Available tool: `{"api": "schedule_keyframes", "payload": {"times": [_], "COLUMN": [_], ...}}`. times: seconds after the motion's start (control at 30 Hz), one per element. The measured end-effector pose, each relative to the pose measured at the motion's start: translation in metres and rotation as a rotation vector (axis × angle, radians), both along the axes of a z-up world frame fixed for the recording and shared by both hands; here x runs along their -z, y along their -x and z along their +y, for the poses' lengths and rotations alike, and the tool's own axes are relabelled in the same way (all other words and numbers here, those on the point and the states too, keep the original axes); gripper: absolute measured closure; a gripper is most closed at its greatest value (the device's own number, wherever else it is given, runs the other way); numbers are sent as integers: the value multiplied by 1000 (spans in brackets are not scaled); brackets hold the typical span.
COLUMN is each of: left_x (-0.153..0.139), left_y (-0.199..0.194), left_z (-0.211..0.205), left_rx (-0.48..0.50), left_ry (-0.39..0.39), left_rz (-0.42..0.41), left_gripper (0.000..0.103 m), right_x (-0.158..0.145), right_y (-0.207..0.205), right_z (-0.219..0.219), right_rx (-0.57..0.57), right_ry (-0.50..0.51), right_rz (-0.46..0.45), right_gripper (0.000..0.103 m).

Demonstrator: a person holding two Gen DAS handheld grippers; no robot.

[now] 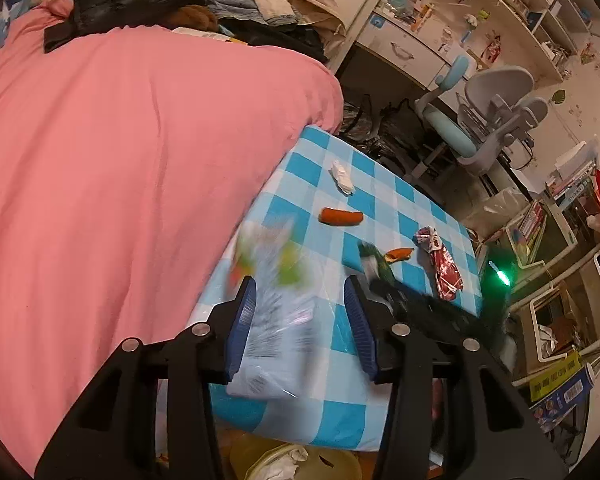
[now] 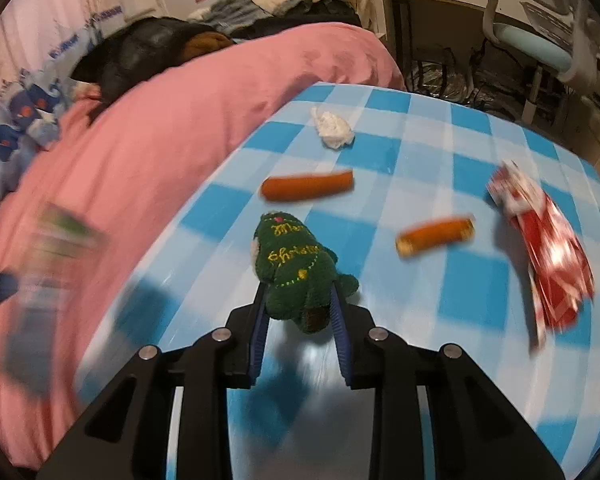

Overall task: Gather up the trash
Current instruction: 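Grasp the green knitted plush toy with the right tool while the left tool holds the carton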

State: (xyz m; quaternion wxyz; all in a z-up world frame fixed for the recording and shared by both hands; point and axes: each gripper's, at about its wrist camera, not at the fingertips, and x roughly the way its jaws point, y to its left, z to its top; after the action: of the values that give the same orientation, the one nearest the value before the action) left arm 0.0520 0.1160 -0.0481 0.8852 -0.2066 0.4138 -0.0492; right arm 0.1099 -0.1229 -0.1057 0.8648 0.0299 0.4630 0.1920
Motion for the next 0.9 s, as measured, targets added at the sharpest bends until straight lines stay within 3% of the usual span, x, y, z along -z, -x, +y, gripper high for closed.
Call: {"api": "schedule_keyframes", "payload": {"times": [0.17,0.4,0.53,0.67,0.83,0.9], "left_x": [-1,25,46,65,76,84], "left_y": [7,15,7,-10,-27,-34], "left_z": [-15,-23,-22,-22,-42,-47], "left_rx": [50,70,45,41,45,54], "left_ry": [-25,-73,-137,-67,-168,-165], "left_rz": [-6,75,131,185,203,224], "left_gripper": [73,72,45,42,38,39], "right_x": [-8,-23,-22,-19,-19,-17], "right_y": [59,104,114,117,125,134], "right_z": [-23,-39,-41,-46,-47,-45], "right_rx": [-3,21,22,22,-2,-22], "right_ry": [-76,-121,-118,-121,-140,-148], "right_rz": [30,10,2,6,9,21], "right_gripper": [73,73,73,73,73,73]}}
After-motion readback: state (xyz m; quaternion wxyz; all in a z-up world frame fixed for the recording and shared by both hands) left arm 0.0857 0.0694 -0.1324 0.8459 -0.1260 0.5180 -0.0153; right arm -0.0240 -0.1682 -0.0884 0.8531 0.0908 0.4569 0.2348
